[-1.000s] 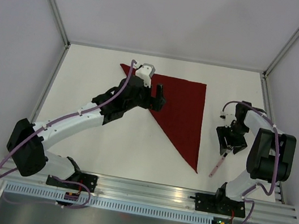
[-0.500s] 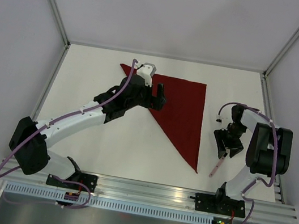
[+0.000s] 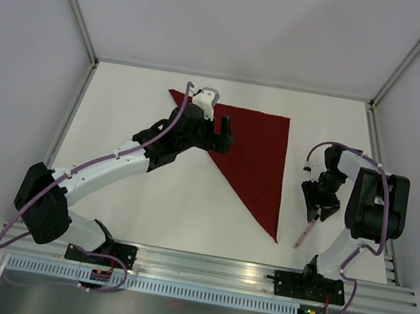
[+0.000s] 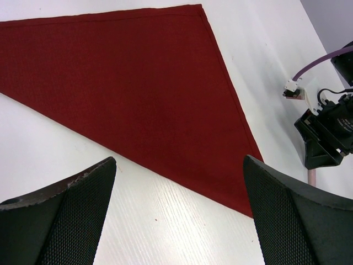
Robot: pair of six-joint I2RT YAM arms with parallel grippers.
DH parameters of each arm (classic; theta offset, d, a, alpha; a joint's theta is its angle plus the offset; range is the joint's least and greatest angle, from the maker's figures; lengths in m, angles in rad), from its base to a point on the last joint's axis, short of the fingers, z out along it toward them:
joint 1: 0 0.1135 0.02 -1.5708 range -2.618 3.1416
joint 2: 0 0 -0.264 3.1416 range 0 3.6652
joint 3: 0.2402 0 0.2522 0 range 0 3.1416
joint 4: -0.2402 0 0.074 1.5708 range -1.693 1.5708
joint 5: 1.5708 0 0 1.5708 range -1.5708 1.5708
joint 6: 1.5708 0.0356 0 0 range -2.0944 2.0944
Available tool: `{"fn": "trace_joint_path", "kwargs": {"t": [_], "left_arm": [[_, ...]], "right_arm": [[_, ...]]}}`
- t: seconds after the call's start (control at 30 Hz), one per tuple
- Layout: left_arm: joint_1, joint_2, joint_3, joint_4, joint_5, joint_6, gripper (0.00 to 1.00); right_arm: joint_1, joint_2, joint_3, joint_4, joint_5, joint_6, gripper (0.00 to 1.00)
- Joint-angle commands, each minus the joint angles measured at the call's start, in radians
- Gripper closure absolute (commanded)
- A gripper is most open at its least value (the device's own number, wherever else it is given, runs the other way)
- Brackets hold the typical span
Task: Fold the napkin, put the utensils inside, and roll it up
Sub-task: Move the fork to the center of the board.
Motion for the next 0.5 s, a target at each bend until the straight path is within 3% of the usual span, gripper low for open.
{"fn": "trace_joint_path", "kwargs": {"t": [0.0, 0.47], "left_arm": [[0.007, 0.010, 0.048, 0.037, 0.017, 0.043, 0.00], [0.008, 0.011, 0.051, 0.032, 0.018, 0.044, 0.00]], "right_arm": [[0.006, 0.042, 0.009, 0.049, -0.034, 0.030, 0.46], [0.007, 0.065, 0.027, 0.100, -0.074, 0.078, 0.56]]}}
